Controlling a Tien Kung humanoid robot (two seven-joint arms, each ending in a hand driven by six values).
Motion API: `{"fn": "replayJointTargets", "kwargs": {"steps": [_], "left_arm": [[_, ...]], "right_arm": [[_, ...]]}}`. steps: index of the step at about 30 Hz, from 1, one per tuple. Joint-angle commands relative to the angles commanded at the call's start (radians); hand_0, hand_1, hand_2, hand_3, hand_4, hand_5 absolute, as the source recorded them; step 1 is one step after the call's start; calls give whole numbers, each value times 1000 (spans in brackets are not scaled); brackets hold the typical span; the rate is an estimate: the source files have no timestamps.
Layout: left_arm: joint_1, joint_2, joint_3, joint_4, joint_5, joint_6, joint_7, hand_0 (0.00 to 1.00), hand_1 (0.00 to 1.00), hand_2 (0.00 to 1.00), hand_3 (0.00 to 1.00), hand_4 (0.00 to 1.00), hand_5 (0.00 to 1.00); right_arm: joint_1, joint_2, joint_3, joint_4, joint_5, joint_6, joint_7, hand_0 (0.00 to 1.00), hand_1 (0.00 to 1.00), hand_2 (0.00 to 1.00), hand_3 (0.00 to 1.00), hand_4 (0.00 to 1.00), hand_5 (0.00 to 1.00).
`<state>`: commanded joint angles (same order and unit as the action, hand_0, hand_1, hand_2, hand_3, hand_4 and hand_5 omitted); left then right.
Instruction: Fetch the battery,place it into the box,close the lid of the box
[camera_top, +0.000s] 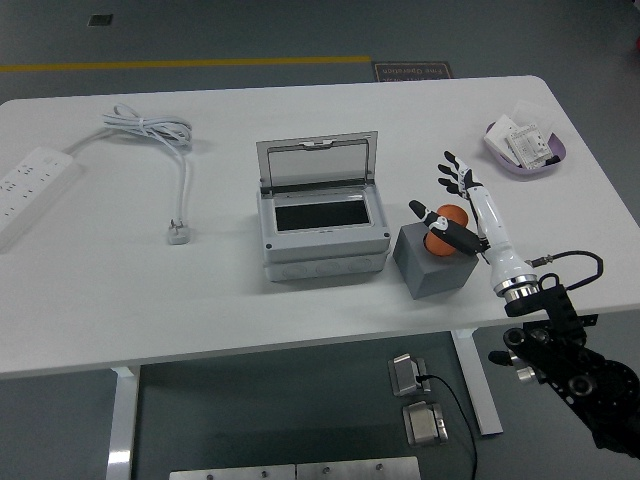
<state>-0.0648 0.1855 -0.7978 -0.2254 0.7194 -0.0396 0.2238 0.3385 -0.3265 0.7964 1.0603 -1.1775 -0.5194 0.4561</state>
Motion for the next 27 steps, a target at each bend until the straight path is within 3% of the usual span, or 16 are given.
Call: {"fn": "replayJointTargets", "kwargs": {"steps": [8, 19, 27], "left_arm": [[-4, -4, 7, 0, -7, -2, -1, 606, 622, 592, 603, 619, 218], [-7, -6, 2, 0, 1, -2, 0, 603, 622, 592, 603, 620, 219], [-7, -11, -1, 0, 11, -2, 2, 603, 622, 592, 603, 619, 219]], "right_arm": [[-5, -3, -6, -25, 11, 4, 2, 804, 817, 898, 994, 959, 667], [-8, 7, -39, -8, 18, 1, 6, 797, 814, 894, 990, 955, 662], [-7, 20, -28, -18, 126, 23, 73, 788, 811, 893, 987, 950, 656]]}}
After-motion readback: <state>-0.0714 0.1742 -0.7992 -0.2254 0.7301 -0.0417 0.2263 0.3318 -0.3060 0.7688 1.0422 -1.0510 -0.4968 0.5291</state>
